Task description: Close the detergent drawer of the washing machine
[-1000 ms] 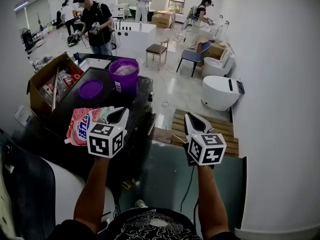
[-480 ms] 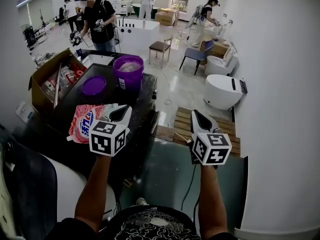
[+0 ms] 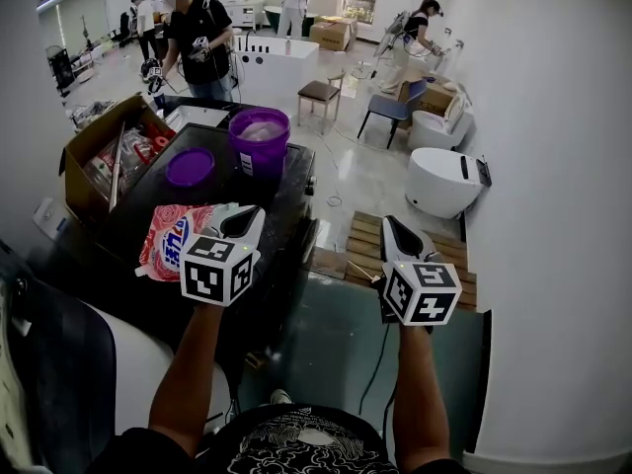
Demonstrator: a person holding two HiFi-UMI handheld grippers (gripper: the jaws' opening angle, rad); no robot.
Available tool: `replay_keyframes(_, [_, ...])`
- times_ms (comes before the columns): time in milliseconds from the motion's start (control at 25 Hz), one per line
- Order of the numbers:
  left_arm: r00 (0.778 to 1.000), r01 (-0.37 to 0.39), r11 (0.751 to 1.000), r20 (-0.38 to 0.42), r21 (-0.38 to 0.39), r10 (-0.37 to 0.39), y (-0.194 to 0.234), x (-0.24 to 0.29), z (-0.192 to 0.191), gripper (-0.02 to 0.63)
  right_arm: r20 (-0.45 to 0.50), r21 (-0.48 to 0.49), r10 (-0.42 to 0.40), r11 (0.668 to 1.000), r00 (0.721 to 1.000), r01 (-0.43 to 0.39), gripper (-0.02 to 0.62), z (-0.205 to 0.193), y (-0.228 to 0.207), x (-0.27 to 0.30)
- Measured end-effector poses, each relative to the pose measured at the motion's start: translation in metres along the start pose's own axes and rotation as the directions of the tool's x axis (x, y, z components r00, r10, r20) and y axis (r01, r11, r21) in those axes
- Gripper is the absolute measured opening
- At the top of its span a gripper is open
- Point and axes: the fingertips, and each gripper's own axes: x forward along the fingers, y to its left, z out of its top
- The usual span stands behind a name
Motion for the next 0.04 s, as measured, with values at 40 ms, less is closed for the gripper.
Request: replay_keyframes(40, [1.000, 0.002, 1.000, -0.001, 0.000, -0.002, 0.0002, 0.0001, -0.0003, 0.000, 0.000, 0.001, -0.002, 1.000, 1.000, 0.002, 0.025, 0.0000, 0.0002, 0.0001])
